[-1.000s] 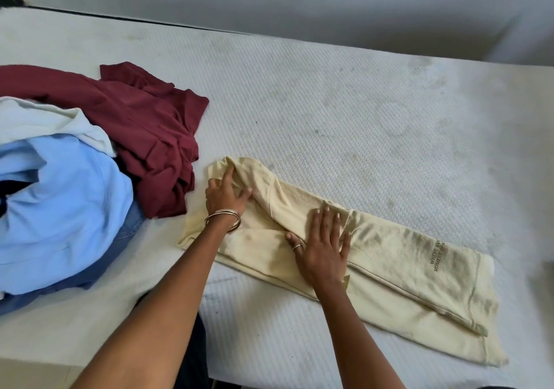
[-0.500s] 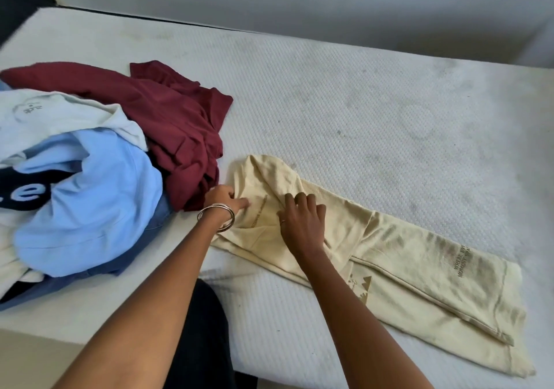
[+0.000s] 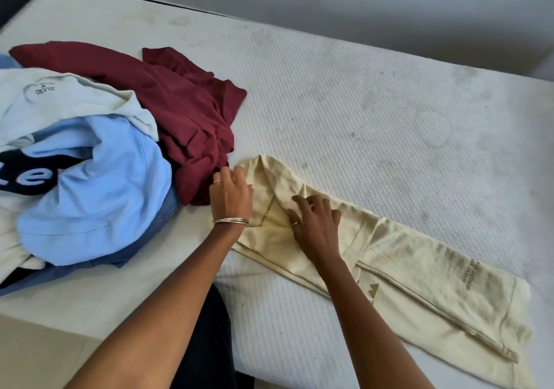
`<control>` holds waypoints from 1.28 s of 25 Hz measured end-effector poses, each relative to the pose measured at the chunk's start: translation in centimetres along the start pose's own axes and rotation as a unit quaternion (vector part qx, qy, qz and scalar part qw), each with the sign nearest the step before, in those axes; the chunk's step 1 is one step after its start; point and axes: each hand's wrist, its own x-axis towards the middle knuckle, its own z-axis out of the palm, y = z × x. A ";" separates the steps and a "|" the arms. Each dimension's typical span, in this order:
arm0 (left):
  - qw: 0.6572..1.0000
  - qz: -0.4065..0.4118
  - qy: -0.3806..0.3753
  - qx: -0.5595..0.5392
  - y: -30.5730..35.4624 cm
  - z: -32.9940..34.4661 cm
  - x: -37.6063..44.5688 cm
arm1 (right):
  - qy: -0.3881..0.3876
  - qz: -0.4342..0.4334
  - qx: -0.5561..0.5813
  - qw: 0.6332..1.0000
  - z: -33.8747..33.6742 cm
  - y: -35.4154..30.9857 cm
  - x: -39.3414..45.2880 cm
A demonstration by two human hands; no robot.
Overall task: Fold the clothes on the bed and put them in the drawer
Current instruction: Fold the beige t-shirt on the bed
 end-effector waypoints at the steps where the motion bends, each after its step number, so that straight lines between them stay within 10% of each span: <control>1: 0.997 0.077 0.019 -0.015 0.7 0.1 0.2 | 0.036 0.035 0.023 0.999 -0.6 0.4 -0.1; 5: 0.936 0.331 -0.115 -0.033 3.1 1.6 0.1 | 0.007 0.154 0.041 0.987 -1.9 6.0 -2.6; 8: 0.938 0.242 -0.247 0.030 4.6 2.0 -1.0 | -0.112 0.208 -0.047 0.971 -2.8 11.3 -6.3; 12: 0.897 0.211 -0.365 0.135 7.6 0.8 -1.1 | -0.068 0.305 -0.019 0.950 -3.9 12.5 -7.3; 17: 0.903 0.364 -0.214 0.073 12.0 -1.2 -6.5 | -0.113 0.076 0.017 0.990 -4.4 14.0 -11.5; 24: 0.875 0.288 -0.357 0.156 15.4 1.2 -14.4 | -0.189 0.399 -0.035 0.897 -11.2 25.2 -18.0; 32: 0.853 0.362 -0.350 0.136 22.1 1.0 -17.3 | 0.101 0.562 0.078 0.818 -13.8 26.2 -17.3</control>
